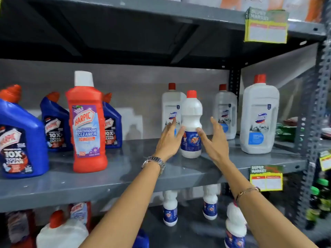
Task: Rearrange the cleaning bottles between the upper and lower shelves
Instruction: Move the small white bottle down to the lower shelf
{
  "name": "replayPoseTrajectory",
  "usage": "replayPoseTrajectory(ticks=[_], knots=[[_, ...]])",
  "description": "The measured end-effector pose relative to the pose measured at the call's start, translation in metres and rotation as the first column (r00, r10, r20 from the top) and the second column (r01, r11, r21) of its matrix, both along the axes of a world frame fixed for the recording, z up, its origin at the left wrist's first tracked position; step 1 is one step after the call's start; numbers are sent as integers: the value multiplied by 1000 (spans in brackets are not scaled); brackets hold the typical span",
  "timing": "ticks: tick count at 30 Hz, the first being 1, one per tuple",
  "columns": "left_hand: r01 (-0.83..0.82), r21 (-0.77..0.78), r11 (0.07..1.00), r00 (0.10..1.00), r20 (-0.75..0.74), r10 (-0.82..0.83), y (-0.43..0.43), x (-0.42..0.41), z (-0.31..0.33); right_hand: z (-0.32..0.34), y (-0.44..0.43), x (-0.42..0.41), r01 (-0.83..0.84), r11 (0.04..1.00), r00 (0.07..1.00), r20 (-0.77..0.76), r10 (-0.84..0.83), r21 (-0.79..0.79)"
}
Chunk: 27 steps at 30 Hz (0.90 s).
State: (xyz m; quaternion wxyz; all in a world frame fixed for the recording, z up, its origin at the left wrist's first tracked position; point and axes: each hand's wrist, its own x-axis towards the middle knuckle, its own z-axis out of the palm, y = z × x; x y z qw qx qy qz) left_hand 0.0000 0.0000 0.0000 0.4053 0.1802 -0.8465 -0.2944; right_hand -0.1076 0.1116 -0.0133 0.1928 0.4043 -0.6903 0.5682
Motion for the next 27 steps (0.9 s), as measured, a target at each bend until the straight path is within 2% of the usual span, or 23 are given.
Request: replayPoseTrajectory(ticks=[2, 4, 8, 17, 27], knots=[[120, 158, 980, 992, 14, -124, 6, -7, 1, 1, -1, -6, -168, 986, 974, 150, 168, -10], [183, 269, 945, 983, -44, -178, 9, -10, 0, -1, -3, -10, -323, 945, 912, 252, 325, -47], [240, 385, 891, 968, -161, -191, 6, -9, -1, -1, -9, -15, -483, 869, 815, 305, 492, -110], [267, 405, 875, 955, -232, -184, 16, 26, -1, 2, 11, 17, -506, 837, 778, 309, 547, -208], [299, 274, 914, 912, -363, -190, 77, 102, -17, -17, 71, 89, -515, 796, 805, 139, 576, -316]])
